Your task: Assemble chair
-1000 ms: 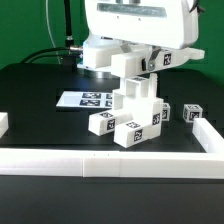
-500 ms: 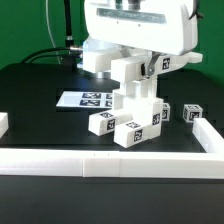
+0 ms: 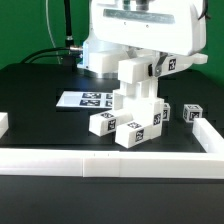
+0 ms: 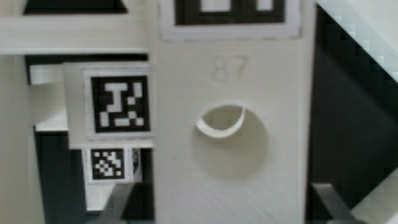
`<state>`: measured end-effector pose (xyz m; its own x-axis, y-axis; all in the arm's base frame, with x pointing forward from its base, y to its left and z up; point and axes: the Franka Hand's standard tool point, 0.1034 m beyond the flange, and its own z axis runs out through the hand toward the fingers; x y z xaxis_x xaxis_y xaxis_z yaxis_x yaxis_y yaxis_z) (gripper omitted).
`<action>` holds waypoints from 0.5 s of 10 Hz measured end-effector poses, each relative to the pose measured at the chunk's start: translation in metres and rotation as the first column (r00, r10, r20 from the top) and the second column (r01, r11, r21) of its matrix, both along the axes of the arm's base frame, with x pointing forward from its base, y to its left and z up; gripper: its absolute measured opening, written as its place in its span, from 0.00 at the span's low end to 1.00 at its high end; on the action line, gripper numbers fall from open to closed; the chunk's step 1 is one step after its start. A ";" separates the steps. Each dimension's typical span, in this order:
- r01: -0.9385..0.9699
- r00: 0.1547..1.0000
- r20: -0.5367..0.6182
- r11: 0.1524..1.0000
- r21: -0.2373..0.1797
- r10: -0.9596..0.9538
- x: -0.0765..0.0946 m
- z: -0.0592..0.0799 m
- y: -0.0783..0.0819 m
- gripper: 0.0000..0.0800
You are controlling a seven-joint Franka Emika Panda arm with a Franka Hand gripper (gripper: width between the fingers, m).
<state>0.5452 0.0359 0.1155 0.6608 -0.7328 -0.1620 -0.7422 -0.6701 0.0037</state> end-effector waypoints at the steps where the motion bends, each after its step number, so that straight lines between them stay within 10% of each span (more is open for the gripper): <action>1: -0.003 1.000 -0.002 1.000 -0.001 0.003 -0.002 -0.001 0.001 0.36; 5: -0.007 1.000 0.008 1.000 -0.006 0.007 0.000 -0.004 0.002 0.36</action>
Offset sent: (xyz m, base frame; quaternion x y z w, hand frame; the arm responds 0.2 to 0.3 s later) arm 0.0000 0.0000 0.0000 0.0000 0.0000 0.0000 1.0000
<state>0.5452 0.0378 0.1116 0.6674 -0.7291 -0.1519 -0.7375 -0.6754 0.0016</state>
